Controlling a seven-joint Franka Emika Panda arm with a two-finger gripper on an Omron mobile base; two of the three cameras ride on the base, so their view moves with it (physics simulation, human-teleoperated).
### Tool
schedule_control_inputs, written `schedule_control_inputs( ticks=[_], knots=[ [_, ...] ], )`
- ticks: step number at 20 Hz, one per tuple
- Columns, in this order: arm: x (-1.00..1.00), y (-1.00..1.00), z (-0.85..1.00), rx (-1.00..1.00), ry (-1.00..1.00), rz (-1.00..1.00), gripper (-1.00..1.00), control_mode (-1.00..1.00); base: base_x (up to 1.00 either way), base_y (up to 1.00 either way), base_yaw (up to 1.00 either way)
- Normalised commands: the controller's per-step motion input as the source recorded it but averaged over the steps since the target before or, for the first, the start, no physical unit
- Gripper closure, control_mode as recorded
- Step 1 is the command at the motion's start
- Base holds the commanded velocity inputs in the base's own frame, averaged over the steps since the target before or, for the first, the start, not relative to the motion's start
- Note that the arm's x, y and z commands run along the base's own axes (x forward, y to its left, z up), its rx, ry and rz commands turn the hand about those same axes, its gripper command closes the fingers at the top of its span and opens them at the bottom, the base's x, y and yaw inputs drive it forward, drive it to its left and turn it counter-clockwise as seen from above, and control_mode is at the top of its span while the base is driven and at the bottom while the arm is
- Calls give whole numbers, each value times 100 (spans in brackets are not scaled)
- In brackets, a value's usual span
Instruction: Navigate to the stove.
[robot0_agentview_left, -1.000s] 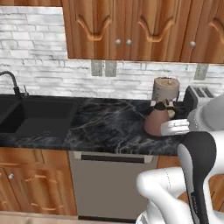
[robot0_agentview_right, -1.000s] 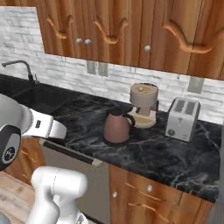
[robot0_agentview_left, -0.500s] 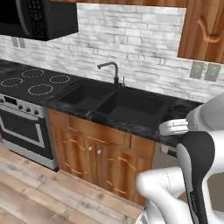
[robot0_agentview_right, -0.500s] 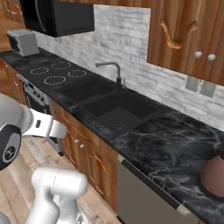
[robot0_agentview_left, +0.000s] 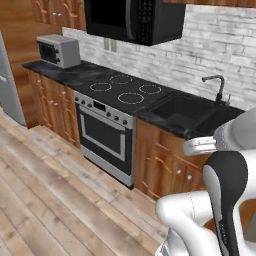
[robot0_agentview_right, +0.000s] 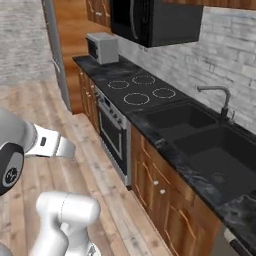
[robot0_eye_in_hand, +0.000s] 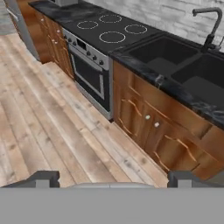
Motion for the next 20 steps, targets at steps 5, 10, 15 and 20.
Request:
schedule_control_inputs(
  ticks=[5,10,15,20],
  knots=[
    [0,0,0,0,0,0,-100,100,100,100,-8],
    [0,0,0,0,0,0,-100,100,100,100,-26],
    [0,0,0,0,0,0,-100,100,96,93,-56],
    [0,0,0,0,0,0,-100,100,90,93,-64]
  ],
)
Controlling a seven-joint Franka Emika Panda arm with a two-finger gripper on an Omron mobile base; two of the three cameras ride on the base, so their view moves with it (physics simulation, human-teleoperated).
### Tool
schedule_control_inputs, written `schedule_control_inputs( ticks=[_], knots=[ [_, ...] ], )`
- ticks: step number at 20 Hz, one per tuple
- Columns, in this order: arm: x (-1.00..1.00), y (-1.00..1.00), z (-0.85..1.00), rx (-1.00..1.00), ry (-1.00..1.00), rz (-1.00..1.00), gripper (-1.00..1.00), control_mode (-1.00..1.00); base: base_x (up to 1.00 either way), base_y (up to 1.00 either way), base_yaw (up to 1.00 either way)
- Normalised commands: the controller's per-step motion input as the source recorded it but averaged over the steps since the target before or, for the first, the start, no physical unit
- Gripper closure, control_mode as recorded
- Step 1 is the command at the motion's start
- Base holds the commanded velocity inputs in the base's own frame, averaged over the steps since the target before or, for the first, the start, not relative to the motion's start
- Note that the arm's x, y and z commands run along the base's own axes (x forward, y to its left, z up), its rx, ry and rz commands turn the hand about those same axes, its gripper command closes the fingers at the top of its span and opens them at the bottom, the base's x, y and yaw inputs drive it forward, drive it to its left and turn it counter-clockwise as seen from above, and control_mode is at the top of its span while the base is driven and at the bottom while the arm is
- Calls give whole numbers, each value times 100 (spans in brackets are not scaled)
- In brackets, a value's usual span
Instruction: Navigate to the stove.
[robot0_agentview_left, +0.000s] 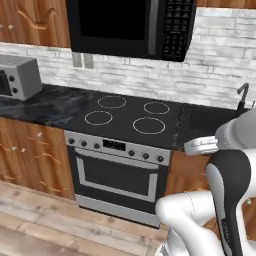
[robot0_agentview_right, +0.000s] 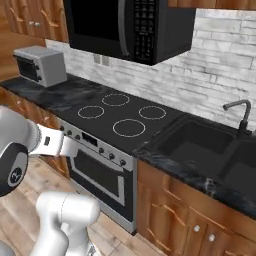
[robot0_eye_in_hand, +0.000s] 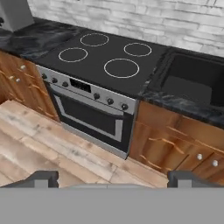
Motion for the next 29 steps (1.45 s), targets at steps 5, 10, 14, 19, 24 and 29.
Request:
schedule_control_inputs(
  ticks=[5,10,14,19,24,29],
  knots=[
    [0,0,0,0,0,0,-100,100,89,92,-64],
    [0,0,0,0,0,0,-100,100,80,89,-62],
    [0,0,0,0,0,0,-100,100,73,82,-53],
    [0,0,0,0,0,0,-100,100,36,54,-10],
    [0,0,0,0,0,0,-100,100,28,14,0],
    [0,0,0,0,0,0,-100,100,61,0,0]
  ],
)
